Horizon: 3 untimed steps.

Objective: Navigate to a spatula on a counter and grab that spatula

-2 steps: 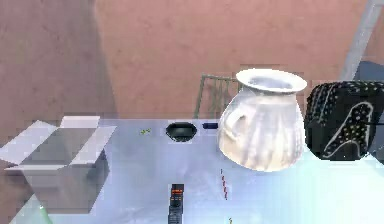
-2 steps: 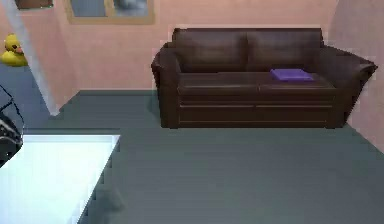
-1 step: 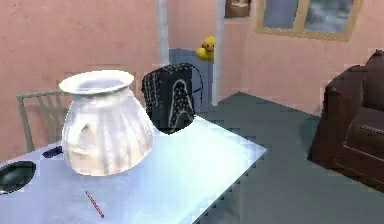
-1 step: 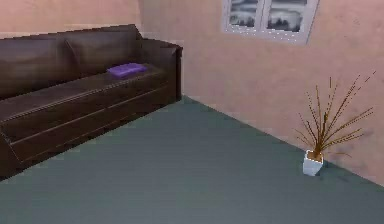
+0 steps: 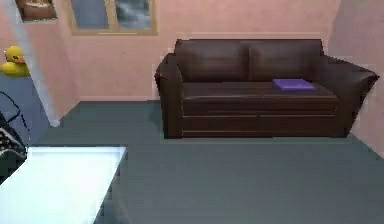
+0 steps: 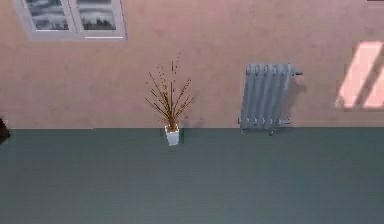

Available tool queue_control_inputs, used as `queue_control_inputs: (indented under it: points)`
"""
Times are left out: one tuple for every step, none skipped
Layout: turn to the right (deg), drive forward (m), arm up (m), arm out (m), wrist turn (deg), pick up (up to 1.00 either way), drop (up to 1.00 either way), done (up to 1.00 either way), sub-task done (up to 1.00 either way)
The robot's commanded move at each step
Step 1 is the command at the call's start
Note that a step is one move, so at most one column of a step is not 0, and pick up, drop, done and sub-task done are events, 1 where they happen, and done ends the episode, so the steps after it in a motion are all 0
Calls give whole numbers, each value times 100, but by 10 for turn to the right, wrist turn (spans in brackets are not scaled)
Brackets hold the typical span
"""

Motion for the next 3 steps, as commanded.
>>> queue_control_inputs:
  points:
    - [450, 0, 0, 0, 0, 0, 0, 0, 0]
    - [360, 0, 0, 0, 0, 0, 0, 0, 0]
    - [0, 15, 0, 0, 0, 0, 0, 0, 0]
